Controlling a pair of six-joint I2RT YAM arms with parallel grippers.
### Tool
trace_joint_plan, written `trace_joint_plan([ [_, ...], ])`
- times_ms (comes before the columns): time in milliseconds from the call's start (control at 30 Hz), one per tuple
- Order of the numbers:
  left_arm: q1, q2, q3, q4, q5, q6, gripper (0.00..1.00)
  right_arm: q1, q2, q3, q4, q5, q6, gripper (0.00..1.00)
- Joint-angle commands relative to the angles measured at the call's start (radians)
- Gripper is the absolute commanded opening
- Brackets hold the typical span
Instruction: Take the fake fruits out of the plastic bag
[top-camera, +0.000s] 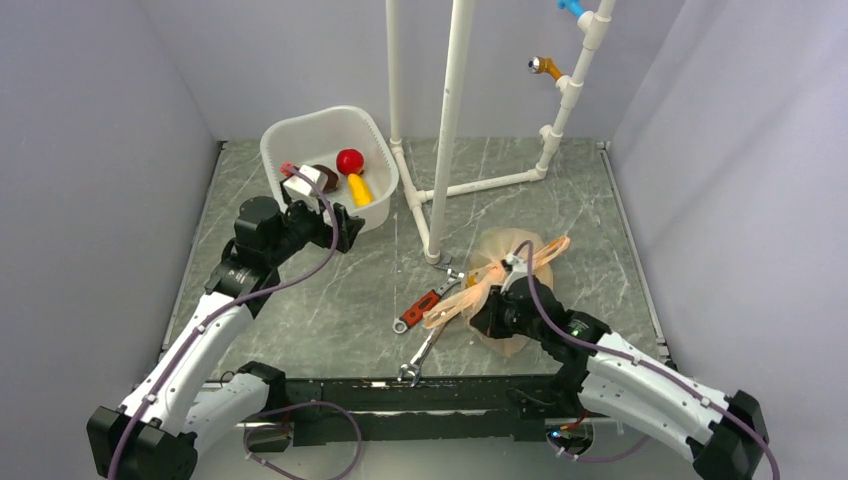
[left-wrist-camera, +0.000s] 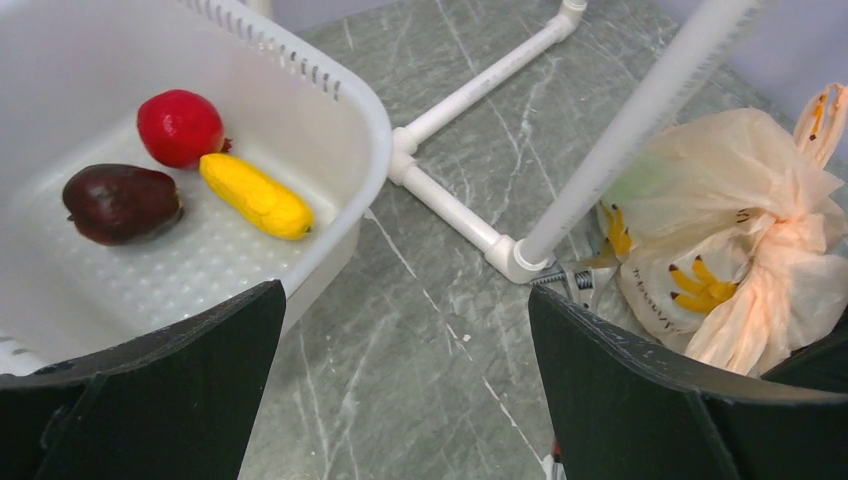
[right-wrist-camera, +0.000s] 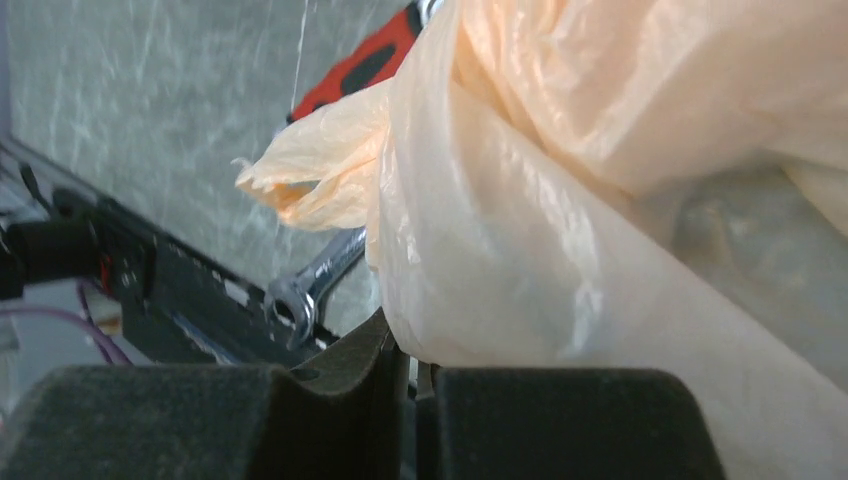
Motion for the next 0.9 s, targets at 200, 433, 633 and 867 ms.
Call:
trace_joint_plan([
  [200, -0.067, -0.009, 0.041, 0.036, 0.142, 0.046, 0.97, 0.275, 0.159, 0.051, 0.210, 0.034, -0.033, 0.00],
  [433, -0.091, -0.038, 0.038, 0.022, 0.032, 0.052, 0.94, 0.411, 0.252, 0.205, 0.261, 0.213, -0.144, 0.00],
  [633, -0.091, -0.176, -0.010, 0.022, -0.328, 0.053, 0.96, 0.474, 0.458, 0.567, 0.237, 0.302, -0.313, 0.00],
  [867, -0.091, -0.299, -0.022, -0.013, -0.737, 0.078, 0.97, 0.496, 0.718, 0.865, 0.274, 0.290, -0.438, 0.00],
])
